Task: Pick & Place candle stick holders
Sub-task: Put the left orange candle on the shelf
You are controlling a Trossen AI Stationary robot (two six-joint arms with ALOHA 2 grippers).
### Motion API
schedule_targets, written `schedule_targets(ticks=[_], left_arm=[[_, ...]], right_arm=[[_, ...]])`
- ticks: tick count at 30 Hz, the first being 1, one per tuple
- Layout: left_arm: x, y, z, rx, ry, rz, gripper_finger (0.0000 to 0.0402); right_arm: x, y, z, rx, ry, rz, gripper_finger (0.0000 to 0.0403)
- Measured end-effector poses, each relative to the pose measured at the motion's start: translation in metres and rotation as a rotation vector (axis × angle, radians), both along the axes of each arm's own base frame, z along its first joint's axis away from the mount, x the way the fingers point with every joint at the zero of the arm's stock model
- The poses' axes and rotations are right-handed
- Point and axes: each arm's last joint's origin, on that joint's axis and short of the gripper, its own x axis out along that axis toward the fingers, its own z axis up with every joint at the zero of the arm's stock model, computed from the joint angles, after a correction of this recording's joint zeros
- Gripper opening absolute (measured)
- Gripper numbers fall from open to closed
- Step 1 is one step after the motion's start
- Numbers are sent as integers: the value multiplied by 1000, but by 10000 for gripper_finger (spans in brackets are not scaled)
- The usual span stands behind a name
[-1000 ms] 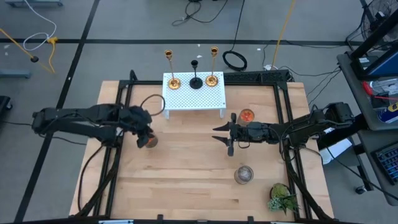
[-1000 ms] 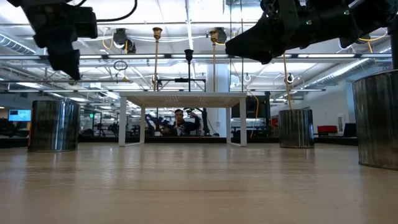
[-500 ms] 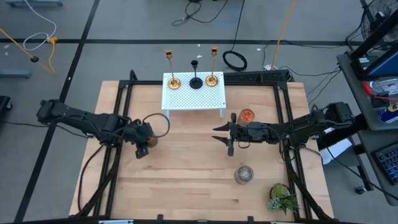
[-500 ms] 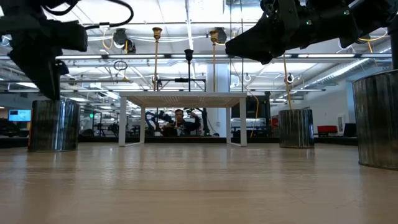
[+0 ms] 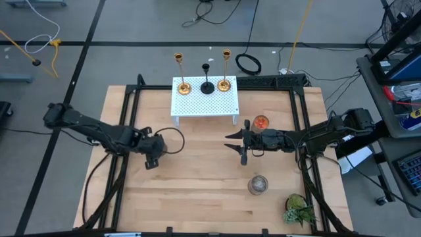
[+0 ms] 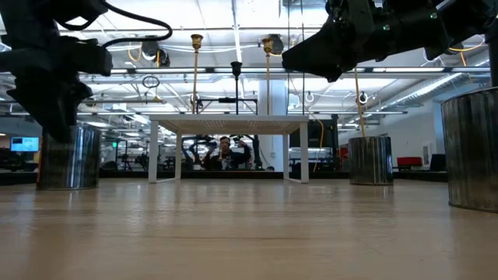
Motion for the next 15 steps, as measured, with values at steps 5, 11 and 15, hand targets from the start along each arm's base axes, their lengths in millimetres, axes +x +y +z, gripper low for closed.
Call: schedule_targets(ticks=[5,11,15], left_arm=[[1,-3,-2,23,8,-46,79],[3,-4,0,22,-8,-86,12],[10,-7,16,31,-48,-146,7]], right_arm=[[0,0,0,0,0,0,146],[0,0,0,-1,-2,0,146],[0,0,0,-1,-4,0,146]])
